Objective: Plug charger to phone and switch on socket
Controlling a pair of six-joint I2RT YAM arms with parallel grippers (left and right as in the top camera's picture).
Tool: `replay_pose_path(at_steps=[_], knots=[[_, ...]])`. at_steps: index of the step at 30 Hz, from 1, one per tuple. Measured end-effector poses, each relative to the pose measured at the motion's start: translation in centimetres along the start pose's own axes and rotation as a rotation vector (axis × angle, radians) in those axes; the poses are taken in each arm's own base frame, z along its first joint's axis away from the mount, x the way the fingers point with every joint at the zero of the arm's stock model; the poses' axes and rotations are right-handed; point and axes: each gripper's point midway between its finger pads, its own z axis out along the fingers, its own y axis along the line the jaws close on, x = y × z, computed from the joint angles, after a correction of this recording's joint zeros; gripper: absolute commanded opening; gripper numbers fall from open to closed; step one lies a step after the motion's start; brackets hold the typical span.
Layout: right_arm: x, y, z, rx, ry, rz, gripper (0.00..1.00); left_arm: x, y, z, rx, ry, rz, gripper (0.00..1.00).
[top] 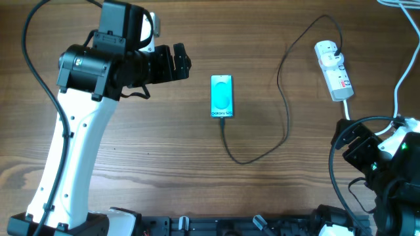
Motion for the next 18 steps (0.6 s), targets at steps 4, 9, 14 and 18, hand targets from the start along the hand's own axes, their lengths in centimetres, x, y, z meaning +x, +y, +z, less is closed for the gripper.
replay_pose_path(at_steps=[4, 9, 14, 18], knots=[[-0.2, -0.3, 0.0, 0.017, -0.009, 0.0, 1.0, 0.0, 0.0, 0.0, 0.0, 0.0, 0.0, 1.0], [-0.3, -0.6, 0.1, 0.033, -0.021, 0.0, 1.0, 0.0, 0.0, 0.0, 0.0, 0.0, 0.0, 1.0], [0.3, -0.6, 1.5, -0.006, -0.064, -0.021, 1.0, 0.0, 0.0, 0.0, 0.0, 0.0, 0.0, 1.0], [1.1, 2.6, 2.9, -0.211, -0.173, -0.179, 1.0, 0.0, 0.0, 0.0, 0.0, -0.001, 0.0, 1.0]])
